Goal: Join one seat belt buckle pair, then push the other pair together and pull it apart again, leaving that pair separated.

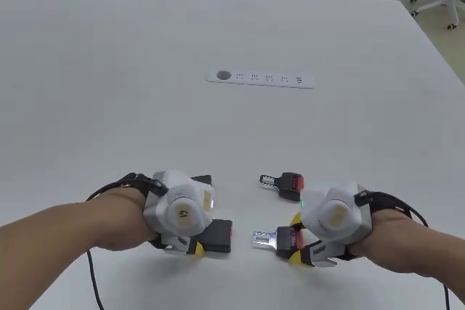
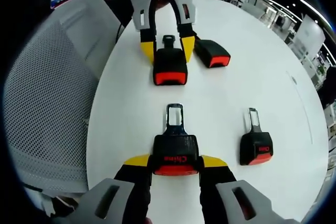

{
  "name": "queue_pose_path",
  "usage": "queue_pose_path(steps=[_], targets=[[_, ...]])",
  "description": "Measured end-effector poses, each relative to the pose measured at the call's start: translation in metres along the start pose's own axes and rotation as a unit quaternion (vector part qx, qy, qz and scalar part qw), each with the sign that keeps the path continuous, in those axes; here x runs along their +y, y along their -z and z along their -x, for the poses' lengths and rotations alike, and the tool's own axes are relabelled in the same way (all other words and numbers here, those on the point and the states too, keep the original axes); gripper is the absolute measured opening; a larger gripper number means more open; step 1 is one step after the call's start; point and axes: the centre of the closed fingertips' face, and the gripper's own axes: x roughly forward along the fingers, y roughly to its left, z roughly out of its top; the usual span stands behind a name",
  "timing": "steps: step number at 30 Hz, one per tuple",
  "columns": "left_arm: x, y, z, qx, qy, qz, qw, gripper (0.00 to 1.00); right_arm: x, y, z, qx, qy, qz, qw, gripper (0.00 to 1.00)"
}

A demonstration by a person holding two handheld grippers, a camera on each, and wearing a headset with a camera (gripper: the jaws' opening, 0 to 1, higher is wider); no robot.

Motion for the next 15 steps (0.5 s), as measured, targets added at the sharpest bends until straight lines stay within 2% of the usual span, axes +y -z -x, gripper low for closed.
queue_pose_path(steps=[8,15], targets=[[0.0015,0.0006,-0.0008,-0.003,0.001,0.005,1.0,0.33,-0.0003,0.0014,-0.0006,0.01,0.003,-0.009,0.9999,0.32],[0.0008,0.0,-0.0009,-0.001,0.002,0.009,1.0,0.33,0.0012,-0.0058,-0.002,0.007,0.008,-0.014,0.9998,0.31]])
